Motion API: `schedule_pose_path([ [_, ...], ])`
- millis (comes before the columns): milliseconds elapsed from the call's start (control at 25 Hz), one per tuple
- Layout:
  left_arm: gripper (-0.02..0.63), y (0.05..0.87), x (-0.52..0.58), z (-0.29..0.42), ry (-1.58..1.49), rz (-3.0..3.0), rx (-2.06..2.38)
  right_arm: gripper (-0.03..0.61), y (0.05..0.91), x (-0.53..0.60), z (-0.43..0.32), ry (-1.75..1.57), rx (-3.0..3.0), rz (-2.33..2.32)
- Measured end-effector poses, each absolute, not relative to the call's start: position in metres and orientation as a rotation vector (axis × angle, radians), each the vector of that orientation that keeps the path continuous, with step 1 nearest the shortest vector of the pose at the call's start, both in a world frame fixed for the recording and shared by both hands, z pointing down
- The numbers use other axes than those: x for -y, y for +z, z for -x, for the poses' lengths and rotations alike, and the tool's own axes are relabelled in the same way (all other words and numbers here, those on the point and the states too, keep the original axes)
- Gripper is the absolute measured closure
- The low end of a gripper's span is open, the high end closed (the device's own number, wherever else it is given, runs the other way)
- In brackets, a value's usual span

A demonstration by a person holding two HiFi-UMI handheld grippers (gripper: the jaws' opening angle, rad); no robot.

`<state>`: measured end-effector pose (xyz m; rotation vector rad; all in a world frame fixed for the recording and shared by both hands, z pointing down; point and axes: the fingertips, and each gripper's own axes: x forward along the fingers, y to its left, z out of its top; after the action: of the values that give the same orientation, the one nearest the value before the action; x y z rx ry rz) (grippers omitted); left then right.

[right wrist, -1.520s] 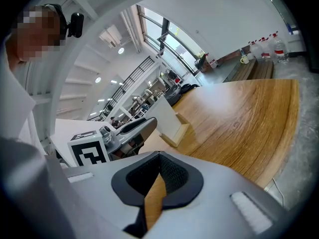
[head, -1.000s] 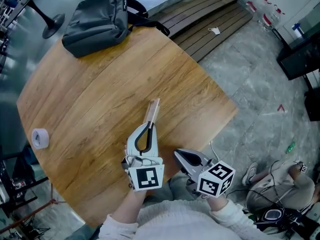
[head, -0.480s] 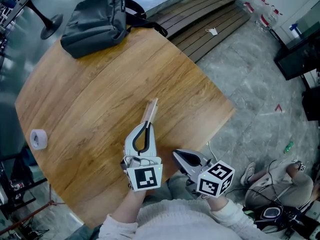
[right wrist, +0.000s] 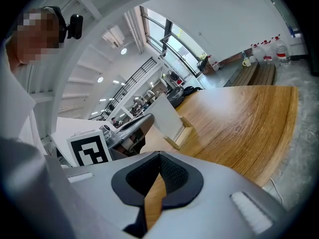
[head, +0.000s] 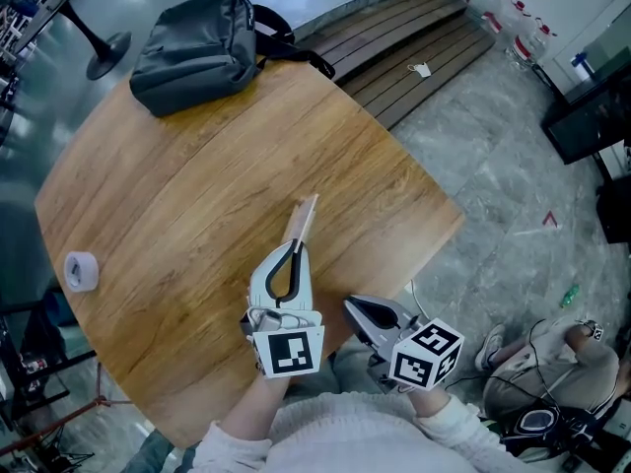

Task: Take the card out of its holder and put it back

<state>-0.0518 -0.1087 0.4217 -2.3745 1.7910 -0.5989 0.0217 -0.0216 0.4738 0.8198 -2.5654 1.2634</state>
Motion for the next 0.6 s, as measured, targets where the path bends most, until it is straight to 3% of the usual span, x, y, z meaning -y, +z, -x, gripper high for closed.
schedule_pose_path([
  [600,0.594,0.392,0.104,0.046,-0.545,2.361,-1.767,0.581,0.454,0.024,-0.023,1.194,2.619,-0.810],
])
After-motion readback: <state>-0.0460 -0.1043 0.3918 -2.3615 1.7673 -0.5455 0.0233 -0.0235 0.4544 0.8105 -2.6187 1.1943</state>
